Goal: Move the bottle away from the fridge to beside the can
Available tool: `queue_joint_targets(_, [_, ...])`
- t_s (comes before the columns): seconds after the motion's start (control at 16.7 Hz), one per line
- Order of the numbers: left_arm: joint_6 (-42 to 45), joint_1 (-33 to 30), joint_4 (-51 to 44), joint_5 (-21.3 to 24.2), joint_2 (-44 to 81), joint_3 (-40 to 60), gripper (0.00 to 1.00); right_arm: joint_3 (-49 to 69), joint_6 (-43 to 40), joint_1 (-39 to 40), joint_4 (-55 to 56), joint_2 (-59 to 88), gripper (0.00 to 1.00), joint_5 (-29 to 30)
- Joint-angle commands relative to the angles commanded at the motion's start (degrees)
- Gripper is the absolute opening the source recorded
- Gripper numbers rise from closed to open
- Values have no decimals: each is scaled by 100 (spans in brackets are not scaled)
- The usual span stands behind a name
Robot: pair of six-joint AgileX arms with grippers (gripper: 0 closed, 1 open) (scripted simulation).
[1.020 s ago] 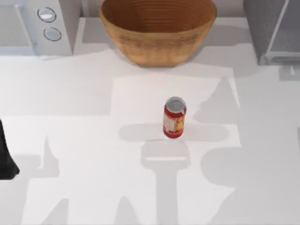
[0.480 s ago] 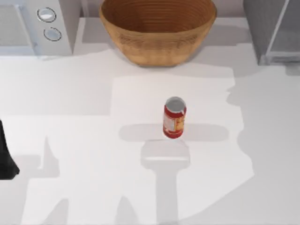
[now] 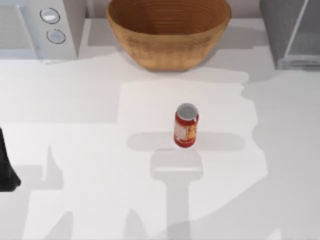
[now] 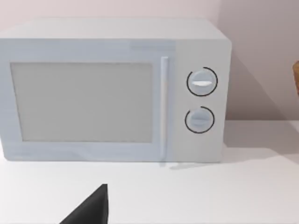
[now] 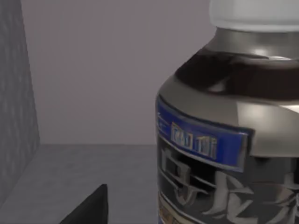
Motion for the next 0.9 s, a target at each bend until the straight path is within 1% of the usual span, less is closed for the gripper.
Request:
queue_joint_targets(0.24, [0, 0, 0, 0, 0, 0, 100, 744, -3, 75, -339, 400, 100, 78])
queue_joint_targets(0.54, [0, 0, 0, 0, 0, 0, 100, 870, -5, 89, -404, 470, 100, 93])
queue_joint_targets(0.9, [0, 0, 0, 0, 0, 0, 100, 870, -5, 89, -404, 470, 55, 93])
